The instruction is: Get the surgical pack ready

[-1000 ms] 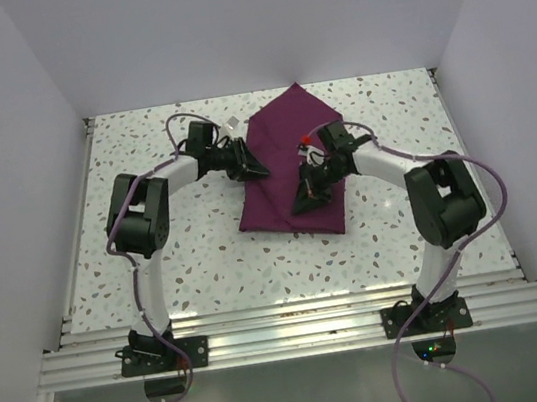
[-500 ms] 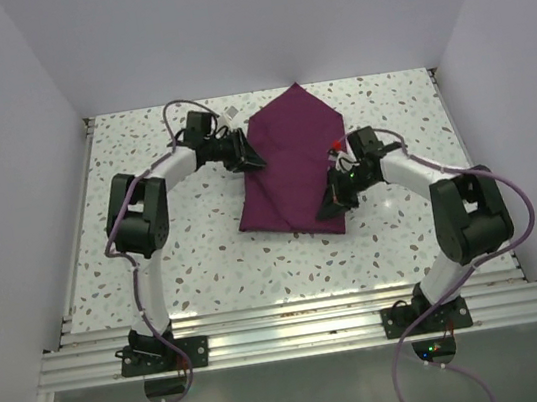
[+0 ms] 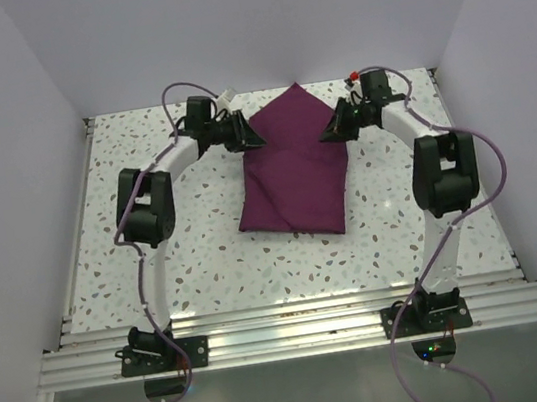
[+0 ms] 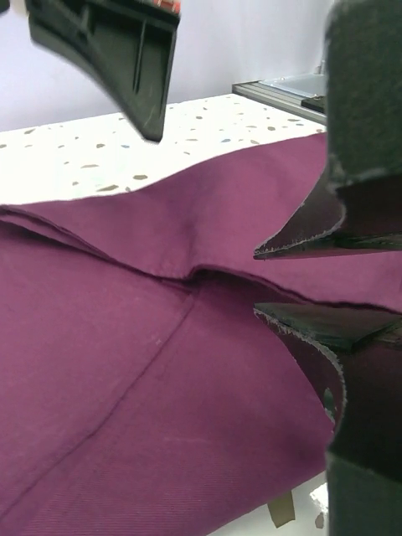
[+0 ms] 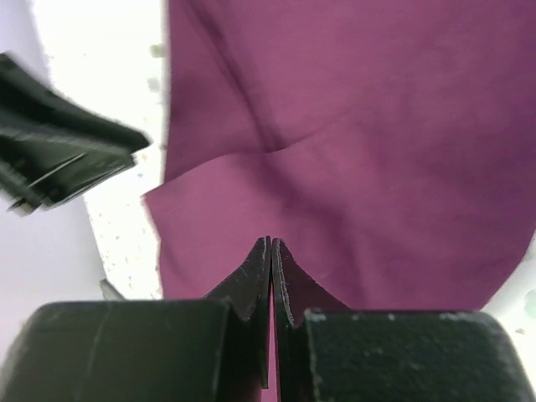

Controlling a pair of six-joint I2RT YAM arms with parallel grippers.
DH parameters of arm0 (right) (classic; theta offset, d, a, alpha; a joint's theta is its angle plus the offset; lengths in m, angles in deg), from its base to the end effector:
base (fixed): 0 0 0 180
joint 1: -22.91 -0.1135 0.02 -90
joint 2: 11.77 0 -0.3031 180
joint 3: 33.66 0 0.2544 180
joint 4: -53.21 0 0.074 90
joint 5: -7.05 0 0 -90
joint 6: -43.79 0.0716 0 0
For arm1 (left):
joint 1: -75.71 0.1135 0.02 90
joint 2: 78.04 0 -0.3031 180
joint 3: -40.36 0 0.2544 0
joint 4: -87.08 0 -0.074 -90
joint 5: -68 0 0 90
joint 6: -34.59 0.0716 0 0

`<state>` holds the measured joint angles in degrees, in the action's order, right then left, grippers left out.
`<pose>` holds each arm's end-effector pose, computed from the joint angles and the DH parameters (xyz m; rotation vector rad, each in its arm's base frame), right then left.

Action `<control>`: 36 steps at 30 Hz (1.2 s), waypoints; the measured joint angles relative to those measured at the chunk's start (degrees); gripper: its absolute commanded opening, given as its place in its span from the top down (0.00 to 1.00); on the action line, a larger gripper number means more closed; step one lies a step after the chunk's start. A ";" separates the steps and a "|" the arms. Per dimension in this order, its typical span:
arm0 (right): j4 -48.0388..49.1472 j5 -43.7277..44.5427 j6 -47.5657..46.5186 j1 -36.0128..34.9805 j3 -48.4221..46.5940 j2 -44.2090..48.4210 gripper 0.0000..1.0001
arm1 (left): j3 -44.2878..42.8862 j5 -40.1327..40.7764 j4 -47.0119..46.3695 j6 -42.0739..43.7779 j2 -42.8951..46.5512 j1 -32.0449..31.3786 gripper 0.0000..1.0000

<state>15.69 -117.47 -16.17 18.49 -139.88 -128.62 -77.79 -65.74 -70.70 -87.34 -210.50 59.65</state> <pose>0.4911 0.0787 0.2379 0.2580 2.4401 0.9990 0.5361 -0.2059 0.1994 0.1406 2.3026 -1.2923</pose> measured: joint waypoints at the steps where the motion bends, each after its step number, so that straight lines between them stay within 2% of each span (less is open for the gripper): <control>1: -0.11 0.66 0.02 0.09 -0.46 -1.70 1.00 | 0.02 -0.17 0.02 0.02 -0.61 -0.07 0.69; 13: 0.92 2.14 1.86 0.07 -4.17 -11.52 1.00 | 0.42 -0.33 0.35 0.90 -1.70 -1.77 0.69; 27: 1.16 2.27 3.78 1.68 -8.09 -17.29 1.00 | -5.44 0.72 5.29 2.60 -9.90 1.42 0.70; 31: 0.94 0.96 3.78 1.18 -8.81 -18.03 1.00 | -4.48 0.55 5.14 3.08 -9.60 1.64 0.72; 36: 0.68 0.46 3.52 -0.52 -8.76 -18.03 1.00 | 1.86 0.22 4.94 3.82 -5.90 2.23 0.74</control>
<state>16.37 -117.01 -12.65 17.96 -148.64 -146.66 -75.93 -65.53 -65.76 -83.51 -216.41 61.88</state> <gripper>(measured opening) 0.008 0.266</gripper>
